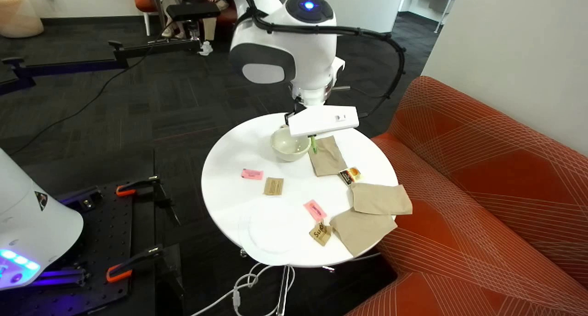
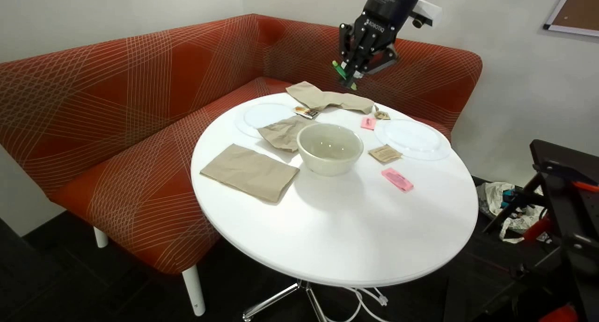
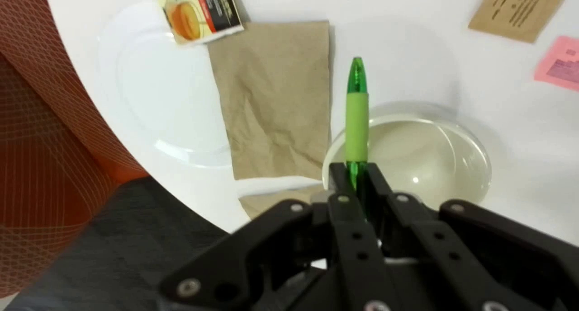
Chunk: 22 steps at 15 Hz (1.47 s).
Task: Remove the pen from the bowl and place it on the table
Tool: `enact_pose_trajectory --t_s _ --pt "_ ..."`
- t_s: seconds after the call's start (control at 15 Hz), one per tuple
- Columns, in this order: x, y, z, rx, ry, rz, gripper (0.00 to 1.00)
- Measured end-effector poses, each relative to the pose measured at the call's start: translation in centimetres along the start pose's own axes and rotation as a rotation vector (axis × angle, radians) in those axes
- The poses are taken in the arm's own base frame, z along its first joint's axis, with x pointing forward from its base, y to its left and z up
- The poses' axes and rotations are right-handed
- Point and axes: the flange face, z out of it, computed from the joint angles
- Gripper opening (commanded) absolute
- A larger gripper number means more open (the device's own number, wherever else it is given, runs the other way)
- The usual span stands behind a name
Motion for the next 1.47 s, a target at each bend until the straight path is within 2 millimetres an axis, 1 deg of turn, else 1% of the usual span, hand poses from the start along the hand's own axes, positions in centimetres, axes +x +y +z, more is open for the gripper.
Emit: enact_pose_trajectory --t_s 0.13,0.27,0.4,0.53,0.73,1.07,1.2,1.47 --pt "-1.9 -0.2 0.0 -0.032 -0.03 0.025 0.03" --pt "-3.6 -0.4 0.5 -0.05 -0.054 0.061 0.03" --pt "-4.9 -0.6 1.1 -0.053 -0.069 0.097 0.03" --pt "-5.7 -0.7 1.9 -0.058 -0.081 0.108 0.03" --pt "-6.3 -0.3 3.0 -0.075 -0.112 0.064 0.03" --pt "-6.9 1.2 4.6 -0.071 -0.209 -0.09 0.03" --pt "-6.7 2.0 5.6 -0.065 -0.235 -0.139 0.03" --pt "-6.1 2.9 8.3 -0.042 -0.252 -0.204 0.03"
